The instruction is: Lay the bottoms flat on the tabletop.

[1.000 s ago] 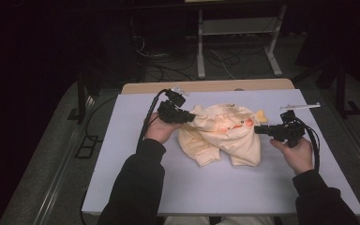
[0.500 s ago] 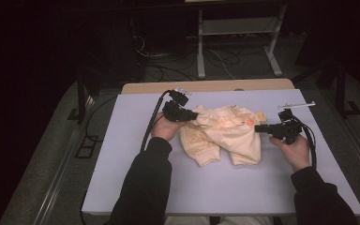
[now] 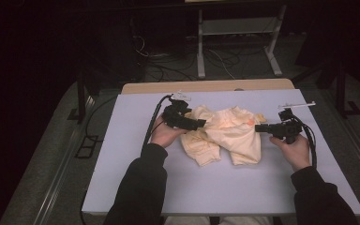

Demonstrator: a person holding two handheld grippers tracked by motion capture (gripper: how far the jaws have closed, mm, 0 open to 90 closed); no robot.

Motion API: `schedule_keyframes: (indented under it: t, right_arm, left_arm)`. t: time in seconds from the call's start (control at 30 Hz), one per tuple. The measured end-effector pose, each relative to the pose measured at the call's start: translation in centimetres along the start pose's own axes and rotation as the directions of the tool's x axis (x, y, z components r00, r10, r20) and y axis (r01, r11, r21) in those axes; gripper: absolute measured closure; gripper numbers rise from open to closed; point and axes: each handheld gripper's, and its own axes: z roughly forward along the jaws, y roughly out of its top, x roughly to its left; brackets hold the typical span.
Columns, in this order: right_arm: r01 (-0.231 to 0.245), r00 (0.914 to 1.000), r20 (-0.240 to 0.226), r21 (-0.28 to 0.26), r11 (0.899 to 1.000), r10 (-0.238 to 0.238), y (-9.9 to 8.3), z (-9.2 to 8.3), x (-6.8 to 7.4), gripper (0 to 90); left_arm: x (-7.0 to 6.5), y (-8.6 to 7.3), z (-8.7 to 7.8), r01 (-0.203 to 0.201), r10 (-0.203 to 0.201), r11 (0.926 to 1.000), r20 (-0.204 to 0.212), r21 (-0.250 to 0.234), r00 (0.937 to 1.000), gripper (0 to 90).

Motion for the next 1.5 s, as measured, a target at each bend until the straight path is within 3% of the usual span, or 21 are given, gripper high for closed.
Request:
schedule_keyframes:
  t: [0.2,0.57,0.77,0.9,1.0,1.13,1.5]
  right_arm:
    - [-0.003,1.0,0.002,-0.002,1.0,0.003,0.0,0.0,-0.1,82.3]
    - [-0.009,1.0,0.004,-0.002,1.0,0.009,0.0,-0.1,-0.2,82.2]
    - [-0.009,0.9999,0.004,-0.003,1.0,0.009,0.0,-0.1,-0.2,82.1]
    - [-0.009,0.9999,0.005,-0.002,1.0,0.009,0.0,-0.1,-0.2,82.1]
    - [-0.008,1.0,0.005,-0.003,1.0,0.008,0.0,-0.1,-0.2,82.1]
    - [-0.008,0.9999,0.006,-0.003,1.0,0.008,0.0,-0.1,-0.2,82.1]
    - [-0.01,0.9999,0.008,-0.002,1.0,0.01,0.0,-0.1,-0.2,82.1]
  left_arm:
    - [0.2,-1.5,-0.1,0.037,-0.036,0.9992,0.045,-0.015,0.9983,9.9]
    - [-0.8,-4.9,2.0,0.028,-0.035,0.9969,0.085,0.074,0.9958,8.9]
    - [-1.7,-6.3,3.6,0.005,-0.023,0.9883,0.115,0.152,0.9931,9.9]
    - [-2.2,-6.7,4.4,-0.023,-0.005,0.9776,0.135,0.209,0.9909,13.8]
    - [-2.5,-6.8,4.7,-0.038,0.003,0.9712,0.146,0.235,0.9892,19.8]
    - [-2.5,-6.8,4.7,-0.032,-0.005,0.9715,0.155,0.235,0.9879,27.9]
    - [-2.6,-7.3,4.3,-0.083,0.05,0.9689,0.143,0.233,0.9884,68.1]
